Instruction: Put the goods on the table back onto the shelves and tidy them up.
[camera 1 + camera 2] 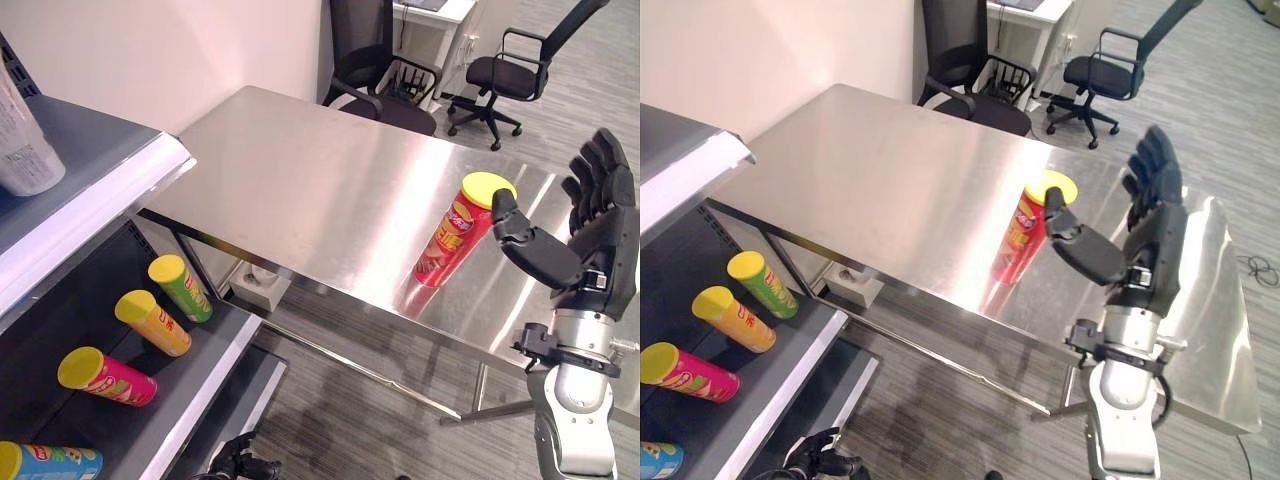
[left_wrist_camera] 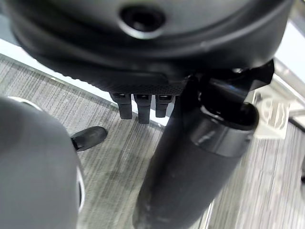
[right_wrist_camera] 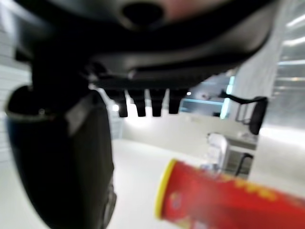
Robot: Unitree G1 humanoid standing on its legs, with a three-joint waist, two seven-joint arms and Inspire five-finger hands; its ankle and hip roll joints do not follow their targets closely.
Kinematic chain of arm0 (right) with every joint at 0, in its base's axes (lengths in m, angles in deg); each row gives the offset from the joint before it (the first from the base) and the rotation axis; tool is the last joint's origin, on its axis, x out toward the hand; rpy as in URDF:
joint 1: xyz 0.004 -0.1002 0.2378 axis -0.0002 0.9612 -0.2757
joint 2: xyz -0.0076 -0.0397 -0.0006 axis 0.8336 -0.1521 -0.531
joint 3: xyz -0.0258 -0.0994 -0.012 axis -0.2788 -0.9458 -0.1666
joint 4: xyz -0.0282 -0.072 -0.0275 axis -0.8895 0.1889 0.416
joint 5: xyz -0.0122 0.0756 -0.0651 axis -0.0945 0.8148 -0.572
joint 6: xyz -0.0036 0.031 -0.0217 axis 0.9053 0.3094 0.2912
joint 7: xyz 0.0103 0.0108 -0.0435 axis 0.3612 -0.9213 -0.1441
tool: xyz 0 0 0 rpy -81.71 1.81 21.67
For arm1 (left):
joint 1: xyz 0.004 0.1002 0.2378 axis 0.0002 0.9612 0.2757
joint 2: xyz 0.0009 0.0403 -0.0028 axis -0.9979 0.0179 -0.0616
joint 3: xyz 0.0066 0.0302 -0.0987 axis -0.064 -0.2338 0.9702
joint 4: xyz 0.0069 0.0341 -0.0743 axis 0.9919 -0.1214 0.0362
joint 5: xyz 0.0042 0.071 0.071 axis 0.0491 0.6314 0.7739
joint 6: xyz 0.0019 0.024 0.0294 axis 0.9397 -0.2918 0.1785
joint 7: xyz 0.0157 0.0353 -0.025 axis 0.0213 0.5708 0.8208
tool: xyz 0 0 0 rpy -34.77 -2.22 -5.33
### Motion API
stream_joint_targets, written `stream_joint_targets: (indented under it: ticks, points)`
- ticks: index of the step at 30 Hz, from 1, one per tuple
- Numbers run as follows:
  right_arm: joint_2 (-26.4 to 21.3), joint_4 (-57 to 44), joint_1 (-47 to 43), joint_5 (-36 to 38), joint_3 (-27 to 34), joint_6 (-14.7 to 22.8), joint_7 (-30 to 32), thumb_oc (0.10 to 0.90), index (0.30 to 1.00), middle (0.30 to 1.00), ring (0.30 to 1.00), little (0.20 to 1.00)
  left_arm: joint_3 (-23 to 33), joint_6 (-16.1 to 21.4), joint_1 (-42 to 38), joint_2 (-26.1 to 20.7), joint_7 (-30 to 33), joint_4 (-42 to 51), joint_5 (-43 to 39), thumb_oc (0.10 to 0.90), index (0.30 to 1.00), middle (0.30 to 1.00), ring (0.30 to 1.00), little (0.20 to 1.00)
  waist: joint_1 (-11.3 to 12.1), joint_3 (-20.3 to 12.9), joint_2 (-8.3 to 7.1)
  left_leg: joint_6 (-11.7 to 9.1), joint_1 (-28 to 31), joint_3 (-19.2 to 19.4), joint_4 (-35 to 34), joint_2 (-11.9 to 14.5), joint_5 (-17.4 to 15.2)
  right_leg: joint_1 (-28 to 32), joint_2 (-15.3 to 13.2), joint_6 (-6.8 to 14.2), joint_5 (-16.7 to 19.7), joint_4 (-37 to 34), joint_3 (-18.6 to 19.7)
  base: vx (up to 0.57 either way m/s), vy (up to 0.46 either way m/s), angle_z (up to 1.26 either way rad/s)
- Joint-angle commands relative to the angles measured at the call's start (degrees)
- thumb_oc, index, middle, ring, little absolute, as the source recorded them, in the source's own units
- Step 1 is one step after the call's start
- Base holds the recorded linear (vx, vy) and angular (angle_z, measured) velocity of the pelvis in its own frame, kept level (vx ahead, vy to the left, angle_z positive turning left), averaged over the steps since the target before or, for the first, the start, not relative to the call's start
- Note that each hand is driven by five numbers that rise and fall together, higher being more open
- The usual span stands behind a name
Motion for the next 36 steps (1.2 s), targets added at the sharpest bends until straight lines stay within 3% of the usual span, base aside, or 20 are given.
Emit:
stream_joint_targets:
  ticks: [1,22,36]
  points:
    - [-5.0,-4.6,-4.4,0.7,4.1,4.0,-0.7,0.8,0.9,0.9,0.9,0.9,-1.1,1.7,1.2,0.7,-1.4,0.7,2.8,0.8,0.9,0.9,0.9,0.9,0.3,-3.4,1.24,-1.0,-3.9,-0.7,0.1,2.9,-1.5,0.9,-0.4,0.8,1.0,1.9,-1.3,0.1,-0.016,-0.03]
    - [-12.5,2.8,-4.1,9.7,4.2,2.2,-8.0,0.8,0.9,0.9,0.9,0.9,0.5,0.4,2.8,-0.6,-3.8,1.0,1.1,0.8,0.9,0.9,0.9,0.9,4.1,-5.1,-0.51,-2.1,-4.4,-4.5,0.1,3.4,-1.2,4.8,0.6,1.6,3.1,0.4,-6.3,0.04,-0.043,0.09]
    - [-15.1,5.6,-6.5,9.6,1.7,1.1,-8.7,0.8,0.9,0.9,0.9,0.9,0.5,0.3,3.2,-0.8,-4.0,1.3,0.4,0.8,0.9,0.9,0.9,0.9,5.8,-5.3,-1.2,-2.3,-4.2,-5.5,0.1,3.3,-1.5,6.2,1.0,1.7,3.7,-0.5,-7.4,0.01,-0.008,0.05]
